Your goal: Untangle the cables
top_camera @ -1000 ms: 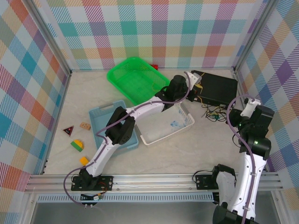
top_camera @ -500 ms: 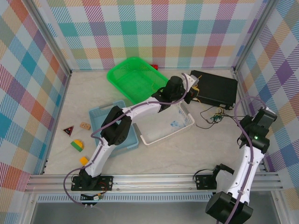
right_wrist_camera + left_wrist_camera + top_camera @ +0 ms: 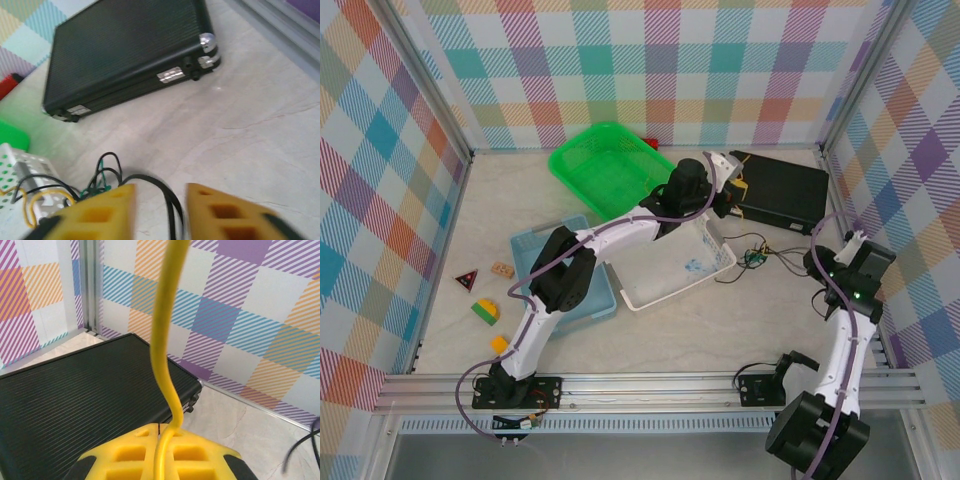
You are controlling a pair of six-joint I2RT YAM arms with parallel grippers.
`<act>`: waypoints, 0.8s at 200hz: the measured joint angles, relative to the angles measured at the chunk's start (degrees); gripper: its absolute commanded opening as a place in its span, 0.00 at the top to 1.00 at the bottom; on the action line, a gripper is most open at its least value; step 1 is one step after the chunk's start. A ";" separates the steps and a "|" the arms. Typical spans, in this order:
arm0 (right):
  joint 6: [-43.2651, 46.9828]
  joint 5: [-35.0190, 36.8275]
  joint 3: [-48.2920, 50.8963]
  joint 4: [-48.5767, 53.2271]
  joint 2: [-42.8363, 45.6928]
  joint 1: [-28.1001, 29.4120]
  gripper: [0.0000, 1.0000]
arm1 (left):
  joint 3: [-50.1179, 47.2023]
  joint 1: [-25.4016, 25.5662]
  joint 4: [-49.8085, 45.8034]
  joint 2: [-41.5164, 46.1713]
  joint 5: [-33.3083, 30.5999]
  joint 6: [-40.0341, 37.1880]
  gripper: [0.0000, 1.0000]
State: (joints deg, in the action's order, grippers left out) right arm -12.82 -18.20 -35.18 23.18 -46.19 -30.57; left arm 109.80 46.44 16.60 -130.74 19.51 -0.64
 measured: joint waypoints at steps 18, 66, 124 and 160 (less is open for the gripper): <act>-0.87 -2.08 -1.16 2.08 2.14 0.00 0.39 | 0.68 0.33 0.04 0.00 0.15 0.00 1.00; -8.09 -5.42 -18.14 9.51 0.46 0.00 0.37 | 1.07 1.14 0.09 0.09 0.79 -0.24 1.00; -16.00 -8.17 -26.32 15.54 -15.89 0.02 0.34 | -2.03 1.73 4.81 3.43 8.00 -0.37 1.00; -16.22 -8.85 -25.42 19.63 -24.24 0.02 0.33 | -2.54 2.60 6.56 5.14 11.56 -1.53 1.00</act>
State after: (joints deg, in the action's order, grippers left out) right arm -29.04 -27.05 -60.60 42.81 -70.43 -30.55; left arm 107.26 49.04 23.16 -125.60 31.07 -2.17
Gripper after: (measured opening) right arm 0.672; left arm 0.071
